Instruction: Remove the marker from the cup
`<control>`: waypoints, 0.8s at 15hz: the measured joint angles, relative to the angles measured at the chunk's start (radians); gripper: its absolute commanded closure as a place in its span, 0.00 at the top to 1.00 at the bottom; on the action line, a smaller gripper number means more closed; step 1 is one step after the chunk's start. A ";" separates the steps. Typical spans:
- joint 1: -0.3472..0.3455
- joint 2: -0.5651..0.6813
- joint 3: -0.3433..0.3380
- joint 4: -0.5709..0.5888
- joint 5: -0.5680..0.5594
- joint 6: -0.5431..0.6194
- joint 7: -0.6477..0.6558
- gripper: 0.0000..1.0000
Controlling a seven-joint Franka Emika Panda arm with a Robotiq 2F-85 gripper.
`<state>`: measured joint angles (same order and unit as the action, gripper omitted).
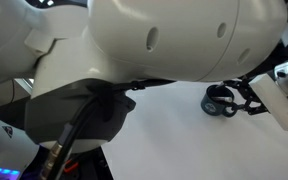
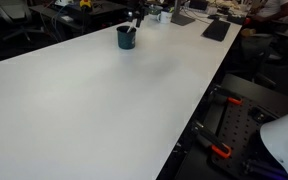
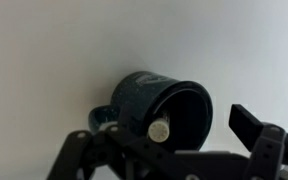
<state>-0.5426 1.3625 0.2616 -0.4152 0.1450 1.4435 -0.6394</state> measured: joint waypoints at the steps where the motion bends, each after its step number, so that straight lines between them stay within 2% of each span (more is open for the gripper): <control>1: -0.001 0.000 0.000 0.000 0.000 0.001 0.000 0.74; 10: -0.009 0.014 -0.002 -0.001 -0.004 0.032 0.000 0.05; 11: -0.010 0.016 -0.002 -0.001 -0.004 0.036 0.000 0.01; 12: -0.011 0.017 -0.002 -0.001 -0.004 0.039 0.000 0.25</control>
<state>-0.5535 1.3798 0.2598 -0.4164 0.1407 1.4825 -0.6394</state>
